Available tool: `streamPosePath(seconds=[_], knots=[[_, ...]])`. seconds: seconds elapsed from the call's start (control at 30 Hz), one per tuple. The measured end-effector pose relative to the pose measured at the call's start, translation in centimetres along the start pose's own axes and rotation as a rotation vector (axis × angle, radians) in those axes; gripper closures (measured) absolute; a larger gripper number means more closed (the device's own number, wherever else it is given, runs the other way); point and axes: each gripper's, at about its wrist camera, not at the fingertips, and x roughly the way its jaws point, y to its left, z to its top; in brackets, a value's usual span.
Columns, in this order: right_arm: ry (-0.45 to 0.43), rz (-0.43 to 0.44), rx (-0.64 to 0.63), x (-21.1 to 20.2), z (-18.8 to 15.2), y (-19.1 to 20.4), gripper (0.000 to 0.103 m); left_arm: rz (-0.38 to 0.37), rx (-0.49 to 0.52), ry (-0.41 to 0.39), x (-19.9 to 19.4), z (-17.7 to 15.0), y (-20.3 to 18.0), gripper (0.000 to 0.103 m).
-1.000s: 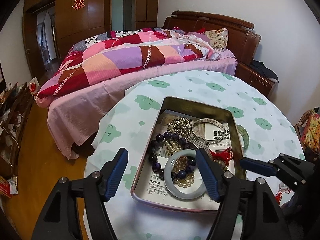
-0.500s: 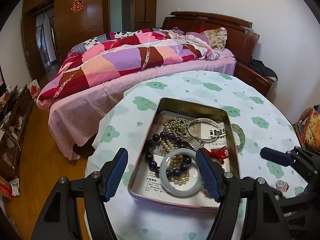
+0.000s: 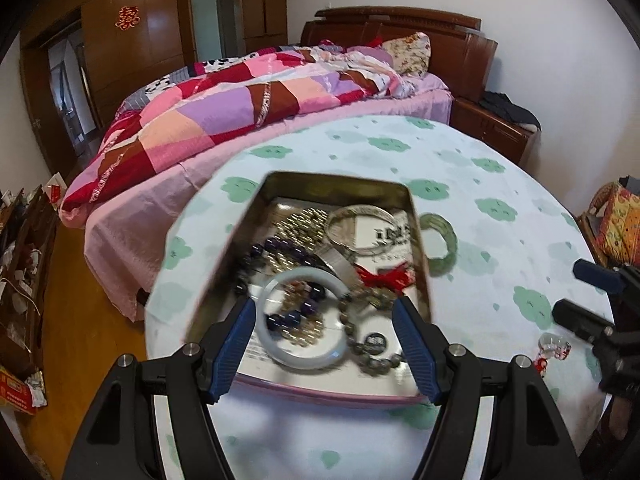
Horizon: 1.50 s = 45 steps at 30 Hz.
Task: Organize jewelry
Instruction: 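Move the right gripper to the red tassel crystal pendant and grasp it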
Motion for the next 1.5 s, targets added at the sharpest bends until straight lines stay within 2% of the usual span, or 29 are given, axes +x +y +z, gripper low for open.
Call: streamPosePath(seconds=[0.23, 0.53, 0.73, 0.8, 0.9, 0.97, 1.03, 1.23, 1.5], knots=[[0.046, -0.05, 0.068, -0.4, -2.9, -3.7, 0.029, -0.012, 0.021, 0.022, 0.4, -0.8, -1.8, 0.032], [0.094, -0.014, -0.005, 0.3, -4.8, -2.0, 0.03, -0.053, 0.017, 0.003, -0.2, -0.9, -2.5, 0.032], [0.129, 0.007, -0.041, 0.6, -5.5, -1.4, 0.039, -0.06, 0.041, 0.011, -0.1, -1.1, -3.4, 0.032], [0.143, 0.005, -0.045, 0.8, -5.9, -1.4, 0.046, -0.061, 0.041, 0.01, -0.1, -1.1, -3.4, 0.032], [0.138, -0.023, -0.061, 0.8, -6.3, -1.5, 0.066, -0.065, 0.037, 0.009, -0.1, -1.1, -3.4, 0.032], [0.143, -0.019, -0.06, 0.8, -6.2, -1.7, 0.085, -0.069, 0.034, 0.009, -0.1, -1.1, -3.5, 0.032], [0.136, -0.026, -0.068, 0.8, -6.1, -1.6, 0.089, -0.085, 0.035, 0.01, -0.1, -1.0, -3.8, 0.032], [0.112, -0.029, -0.044, 1.0, -5.8, -1.8, 0.091, -0.119, 0.082, -0.016, -0.1, -0.4, -5.2, 0.032], [0.074, -0.067, 0.027, 1.6, -3.2, -4.0, 0.093, -0.175, 0.173, -0.021, 1.8, 1.2, -8.9, 0.032]])
